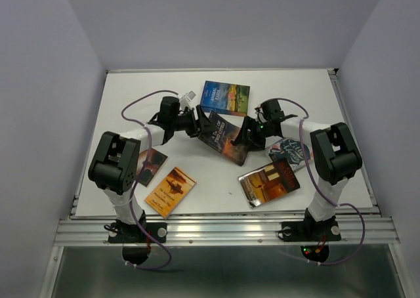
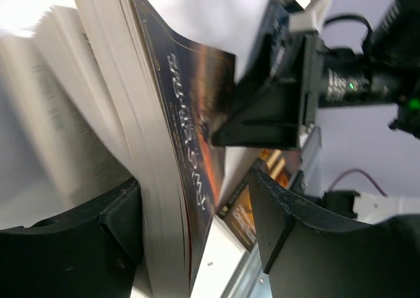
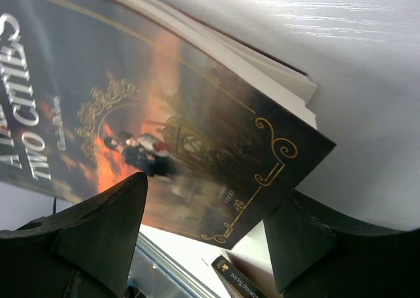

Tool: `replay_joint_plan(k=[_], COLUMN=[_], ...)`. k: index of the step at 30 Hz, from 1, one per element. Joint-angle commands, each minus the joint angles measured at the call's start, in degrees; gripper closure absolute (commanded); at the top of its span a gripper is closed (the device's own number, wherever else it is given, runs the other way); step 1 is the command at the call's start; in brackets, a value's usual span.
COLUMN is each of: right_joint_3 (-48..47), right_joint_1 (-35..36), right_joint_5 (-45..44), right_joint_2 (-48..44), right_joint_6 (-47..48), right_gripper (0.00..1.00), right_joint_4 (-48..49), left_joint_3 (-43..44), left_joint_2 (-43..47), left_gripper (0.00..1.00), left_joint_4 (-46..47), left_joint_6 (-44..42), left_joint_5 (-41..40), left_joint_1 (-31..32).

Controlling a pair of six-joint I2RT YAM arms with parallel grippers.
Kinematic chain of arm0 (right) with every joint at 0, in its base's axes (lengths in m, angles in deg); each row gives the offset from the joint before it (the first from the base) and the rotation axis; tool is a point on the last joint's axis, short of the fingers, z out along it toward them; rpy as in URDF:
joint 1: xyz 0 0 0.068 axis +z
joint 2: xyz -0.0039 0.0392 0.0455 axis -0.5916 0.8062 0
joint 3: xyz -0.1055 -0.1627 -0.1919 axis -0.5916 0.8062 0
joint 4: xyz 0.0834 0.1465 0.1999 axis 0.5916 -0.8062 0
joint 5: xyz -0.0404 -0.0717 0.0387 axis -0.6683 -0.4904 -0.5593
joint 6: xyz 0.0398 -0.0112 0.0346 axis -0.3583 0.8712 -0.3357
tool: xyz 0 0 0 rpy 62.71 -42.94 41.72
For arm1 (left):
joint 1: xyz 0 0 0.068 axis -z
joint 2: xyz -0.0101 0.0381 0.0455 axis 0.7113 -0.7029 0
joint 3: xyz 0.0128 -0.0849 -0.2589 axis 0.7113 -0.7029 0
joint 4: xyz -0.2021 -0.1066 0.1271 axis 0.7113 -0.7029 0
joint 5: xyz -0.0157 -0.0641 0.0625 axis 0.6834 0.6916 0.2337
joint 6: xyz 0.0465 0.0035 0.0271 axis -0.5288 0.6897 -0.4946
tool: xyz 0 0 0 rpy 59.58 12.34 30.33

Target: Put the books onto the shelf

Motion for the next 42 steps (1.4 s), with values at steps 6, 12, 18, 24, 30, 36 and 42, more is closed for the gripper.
replay_joint_plan(k=[6, 12, 18, 24, 30, 36, 42], right_joint_3=[2.7, 3.3, 4.2, 4.5, 4.5, 4.2, 3.4], right_joint_1=[3.3, 3.3, 3.3, 3.3, 3.3, 3.3, 1.1], right_joint_5=[6.7, 6.4, 4.5, 3.7, 4.7, 0.5, -6.3], right_joint_2=[2.5, 2.3, 1.0, 1.2, 1.3, -3.1, -7.9], right_joint_6=[-1.3, -1.5, -1.2, -0.7, -0.1, 6.6, 4.7], right_gripper=[0.27, 0.26, 0.26, 0.26, 0.26, 0.11, 0.01], right_joint_4=[14.9, 15.0, 15.0, 14.6, 14.6, 13.7, 12.9], left_joint_3=[3.0, 5.7, 4.4, 0.2, -1.8, 0.1, 4.5], left_joint_2=[-0.4, 0.8, 4.5, 7.4, 7.4, 8.1, 11.2], left_gripper=[0.62, 0.94, 1.0, 1.0, 1.0, 1.0, 1.0], left_joint_4=[-9.4, -19.1, -22.9, -24.2, -16.1, -14.1, -13.5], left_joint_6=[-0.7, -5.7, -5.6, -5.0, -1.7, -3.3, -11.0], left_joint_5=[16.6, 7.6, -0.2, -5.8, -1.7, -0.3, 1.0], left_joint_1=[10.3, 9.7, 6.1, 1.6, 1.0, 1.0, 0.8])
